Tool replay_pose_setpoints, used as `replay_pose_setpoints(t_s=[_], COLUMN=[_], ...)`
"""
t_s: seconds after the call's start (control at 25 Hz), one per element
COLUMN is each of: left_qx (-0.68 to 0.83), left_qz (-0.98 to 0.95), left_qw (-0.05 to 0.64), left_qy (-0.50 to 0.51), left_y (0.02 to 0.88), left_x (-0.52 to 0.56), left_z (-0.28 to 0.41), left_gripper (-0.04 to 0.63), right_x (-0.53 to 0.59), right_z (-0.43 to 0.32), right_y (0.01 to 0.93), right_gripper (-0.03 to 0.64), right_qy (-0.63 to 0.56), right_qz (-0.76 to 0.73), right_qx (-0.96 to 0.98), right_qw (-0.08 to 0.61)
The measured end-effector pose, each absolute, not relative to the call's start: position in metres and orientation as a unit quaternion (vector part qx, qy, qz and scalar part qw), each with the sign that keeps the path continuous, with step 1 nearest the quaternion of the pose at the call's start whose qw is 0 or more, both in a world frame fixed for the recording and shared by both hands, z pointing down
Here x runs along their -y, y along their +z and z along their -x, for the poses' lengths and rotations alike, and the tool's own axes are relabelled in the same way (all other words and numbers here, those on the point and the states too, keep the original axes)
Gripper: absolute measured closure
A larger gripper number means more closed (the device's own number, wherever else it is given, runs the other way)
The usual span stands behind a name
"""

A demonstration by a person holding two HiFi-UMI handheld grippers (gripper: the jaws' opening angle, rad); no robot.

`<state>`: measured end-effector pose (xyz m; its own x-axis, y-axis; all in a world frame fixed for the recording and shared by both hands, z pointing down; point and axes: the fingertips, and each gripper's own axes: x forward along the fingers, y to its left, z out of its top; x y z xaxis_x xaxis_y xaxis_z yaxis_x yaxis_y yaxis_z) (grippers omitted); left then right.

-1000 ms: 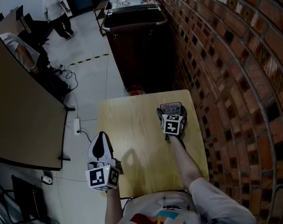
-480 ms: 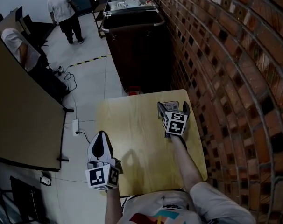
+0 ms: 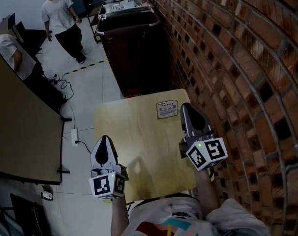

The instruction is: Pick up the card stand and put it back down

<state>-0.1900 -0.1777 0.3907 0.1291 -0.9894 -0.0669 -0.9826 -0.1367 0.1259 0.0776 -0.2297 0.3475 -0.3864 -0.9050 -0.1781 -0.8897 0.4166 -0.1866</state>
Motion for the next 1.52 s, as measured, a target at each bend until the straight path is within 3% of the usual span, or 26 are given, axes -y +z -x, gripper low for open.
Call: replay_pose_setpoints(t_s=[0.12, 0.72, 1.52], left_qx=[0.646, 0.614, 0.634], left_qz=[-0.760, -0.785, -0.766], left_qw=[0.020, 0.000, 0.020], left_qy=[-0.070, -0.089, -0.101], left_y=[0.387, 0.365, 0.378], left_x=[0.176, 0.154, 0.153], left_z=[0.177, 0.141, 0.167], left_gripper=[0.591, 0.591, 0.591], right_x=[0.200, 0.164, 0.167], right_z=[-0.075, -0.081, -0.060], right_y=[0.339, 0.376, 0.391], right_gripper=[0.612, 0.612, 0.612], right_qy=[-0.017, -0.021, -0.030], right_qz=[0.527, 0.542, 0.529], right_qx=[-0.838, -0.839, -0.848], right_qw=[0.139, 0.051, 0.035])
